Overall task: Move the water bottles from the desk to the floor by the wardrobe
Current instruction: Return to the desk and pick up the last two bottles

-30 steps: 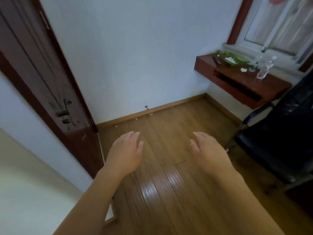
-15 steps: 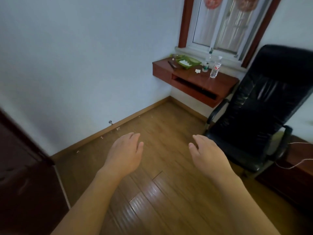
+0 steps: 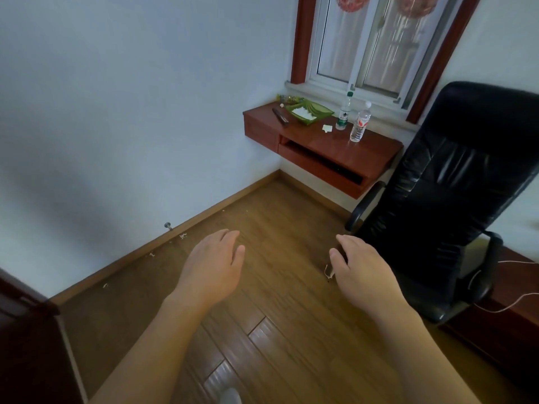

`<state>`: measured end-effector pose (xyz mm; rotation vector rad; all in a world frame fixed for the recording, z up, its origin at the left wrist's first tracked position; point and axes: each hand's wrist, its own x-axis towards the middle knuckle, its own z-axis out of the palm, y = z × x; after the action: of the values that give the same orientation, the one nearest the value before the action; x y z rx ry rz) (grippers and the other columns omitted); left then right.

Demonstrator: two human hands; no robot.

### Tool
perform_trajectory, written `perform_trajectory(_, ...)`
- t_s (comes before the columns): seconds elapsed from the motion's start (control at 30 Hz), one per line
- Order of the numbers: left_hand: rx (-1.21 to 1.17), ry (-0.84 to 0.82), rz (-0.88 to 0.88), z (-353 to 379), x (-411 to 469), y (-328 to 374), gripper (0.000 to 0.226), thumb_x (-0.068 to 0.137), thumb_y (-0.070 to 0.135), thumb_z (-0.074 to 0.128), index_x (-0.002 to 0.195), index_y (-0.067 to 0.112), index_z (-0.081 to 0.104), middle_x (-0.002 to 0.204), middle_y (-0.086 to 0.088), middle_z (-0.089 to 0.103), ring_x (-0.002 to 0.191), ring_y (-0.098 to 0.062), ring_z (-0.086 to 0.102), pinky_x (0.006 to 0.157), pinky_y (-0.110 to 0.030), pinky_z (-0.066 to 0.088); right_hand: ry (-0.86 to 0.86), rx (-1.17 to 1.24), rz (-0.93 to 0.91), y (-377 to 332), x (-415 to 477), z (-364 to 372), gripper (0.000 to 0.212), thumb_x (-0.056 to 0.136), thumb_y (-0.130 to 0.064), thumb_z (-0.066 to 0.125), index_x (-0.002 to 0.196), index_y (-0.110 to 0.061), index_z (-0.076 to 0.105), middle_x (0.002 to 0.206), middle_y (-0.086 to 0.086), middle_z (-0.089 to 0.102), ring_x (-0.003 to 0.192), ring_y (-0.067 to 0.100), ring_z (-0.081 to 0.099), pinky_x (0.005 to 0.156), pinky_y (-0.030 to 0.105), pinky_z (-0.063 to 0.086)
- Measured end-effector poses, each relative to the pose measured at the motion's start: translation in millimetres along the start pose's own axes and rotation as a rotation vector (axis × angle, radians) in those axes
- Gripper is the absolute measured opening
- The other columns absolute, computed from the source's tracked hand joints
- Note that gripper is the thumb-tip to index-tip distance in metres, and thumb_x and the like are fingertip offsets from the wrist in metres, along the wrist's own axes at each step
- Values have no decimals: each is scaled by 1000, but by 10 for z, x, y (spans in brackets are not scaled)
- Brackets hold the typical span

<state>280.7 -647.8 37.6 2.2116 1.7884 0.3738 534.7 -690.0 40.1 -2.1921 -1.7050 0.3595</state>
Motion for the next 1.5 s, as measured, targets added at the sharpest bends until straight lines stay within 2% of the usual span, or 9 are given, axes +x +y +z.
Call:
perform_trajectory(0.37,7,-16,141,20,1795,-264,50,102,45,29,149,27,33,153,5,37,141,-14,33,112,-34,30,55,-43,100,-260,1439,157,51,101,-43,38,147,-23,38,151,-4,43,139,13,37,112,33,30)
perform_trajectory(0.6,51,-59,195,56,2851,-195,51,101,48,29,148,31,32,154,7,36,140,-14,35,111,-33,32,54,-52,162,-281,2245,150,51,102,-44,35,149,-22,37,152,-4,40,140,13,35,114,33,28)
perform_trajectory(0.93,69,-78,234,405,4419,288,51,101,47,31,149,31,32,155,7,35,142,-16,34,115,-35,32,43,-50,147,246,3734,112,55,102,-44,29,151,-19,33,155,-2,35,142,15,30,117,33,25)
perform_trajectory(1.17,54,-88,222,579,5496,735,50,102,45,31,149,29,33,154,6,36,141,-15,34,114,-34,31,45,-64,122,586,4875,-145,53,103,-41,31,149,-17,36,153,-1,39,139,17,35,115,34,28)
perform_trajectory(1.37,33,-106,241,687,6365,1028,50,103,43,31,150,28,31,156,6,34,142,-15,32,116,-35,30,29,-52,168,865,5720,-266,54,102,-43,31,150,-18,35,152,0,39,139,17,35,116,35,29)
perform_trajectory(1.5,7,-110,315,827,7062,1177,50,103,42,31,150,26,31,155,5,35,142,-16,32,116,-37,30,34,-62,243,1014,6331,-275,54,102,-44,31,150,-19,33,154,0,37,140,18,34,116,39,29)
